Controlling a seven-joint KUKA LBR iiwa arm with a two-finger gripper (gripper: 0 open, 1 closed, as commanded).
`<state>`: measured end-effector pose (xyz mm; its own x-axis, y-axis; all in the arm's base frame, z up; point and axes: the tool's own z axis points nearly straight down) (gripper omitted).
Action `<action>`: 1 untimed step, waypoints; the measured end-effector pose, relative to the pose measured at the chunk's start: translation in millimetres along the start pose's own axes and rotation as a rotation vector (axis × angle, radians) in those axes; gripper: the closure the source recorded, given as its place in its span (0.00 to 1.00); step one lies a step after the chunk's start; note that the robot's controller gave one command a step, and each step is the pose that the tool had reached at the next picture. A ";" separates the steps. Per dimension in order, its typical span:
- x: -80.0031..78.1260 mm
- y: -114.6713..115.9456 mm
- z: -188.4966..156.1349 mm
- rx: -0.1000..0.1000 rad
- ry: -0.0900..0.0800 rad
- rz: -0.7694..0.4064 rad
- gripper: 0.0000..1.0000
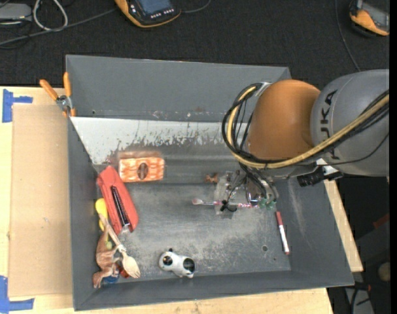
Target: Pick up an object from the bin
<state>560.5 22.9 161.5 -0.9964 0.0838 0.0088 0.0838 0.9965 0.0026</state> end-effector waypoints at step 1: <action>1.3 -0.2 -18.3 0.000 0.005 0.000 1.00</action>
Offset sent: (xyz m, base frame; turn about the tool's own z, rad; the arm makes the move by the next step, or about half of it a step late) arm -0.0017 0.0000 0.0935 0.0001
